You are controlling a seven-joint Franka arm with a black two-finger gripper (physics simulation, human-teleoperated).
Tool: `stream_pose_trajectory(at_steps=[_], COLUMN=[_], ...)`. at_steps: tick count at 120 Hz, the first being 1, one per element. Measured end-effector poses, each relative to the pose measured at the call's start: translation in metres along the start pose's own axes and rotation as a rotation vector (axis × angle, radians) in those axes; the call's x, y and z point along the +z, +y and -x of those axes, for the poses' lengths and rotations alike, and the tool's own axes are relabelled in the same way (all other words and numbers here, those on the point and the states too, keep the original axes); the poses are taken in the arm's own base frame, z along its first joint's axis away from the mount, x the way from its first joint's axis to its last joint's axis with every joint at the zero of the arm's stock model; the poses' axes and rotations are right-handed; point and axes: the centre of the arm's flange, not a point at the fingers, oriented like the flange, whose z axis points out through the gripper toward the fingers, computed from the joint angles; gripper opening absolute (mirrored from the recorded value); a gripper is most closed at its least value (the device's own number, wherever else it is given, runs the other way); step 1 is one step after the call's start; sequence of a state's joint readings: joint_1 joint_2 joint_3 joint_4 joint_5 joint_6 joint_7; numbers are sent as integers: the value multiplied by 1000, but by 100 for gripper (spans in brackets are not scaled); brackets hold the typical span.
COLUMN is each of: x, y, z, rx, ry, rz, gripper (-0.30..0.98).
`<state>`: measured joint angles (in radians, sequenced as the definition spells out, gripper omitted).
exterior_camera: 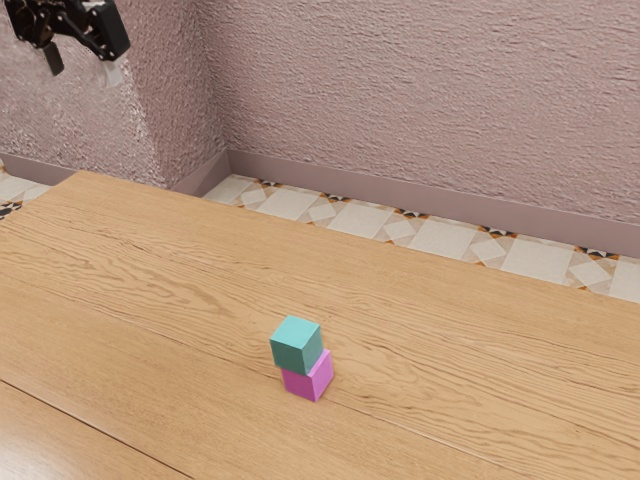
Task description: Pick up the blue block with one arm, and put the blue block on the table with one arm
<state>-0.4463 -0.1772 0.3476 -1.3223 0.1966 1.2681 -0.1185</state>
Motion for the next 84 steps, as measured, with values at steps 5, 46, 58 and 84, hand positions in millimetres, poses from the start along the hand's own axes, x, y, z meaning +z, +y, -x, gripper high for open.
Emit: stream_pose_trajectory(at_steps=[5, 46, 58, 84], x=[-2, 56, 96, 190], y=[11, 91, 89, 98], z=[2, -30, -51, -96], rx=[18, 123, 102, 58], ry=[-3, -81, -113, -159], rz=[0, -56, -49, -27], gripper=[69, 69, 69, 69])
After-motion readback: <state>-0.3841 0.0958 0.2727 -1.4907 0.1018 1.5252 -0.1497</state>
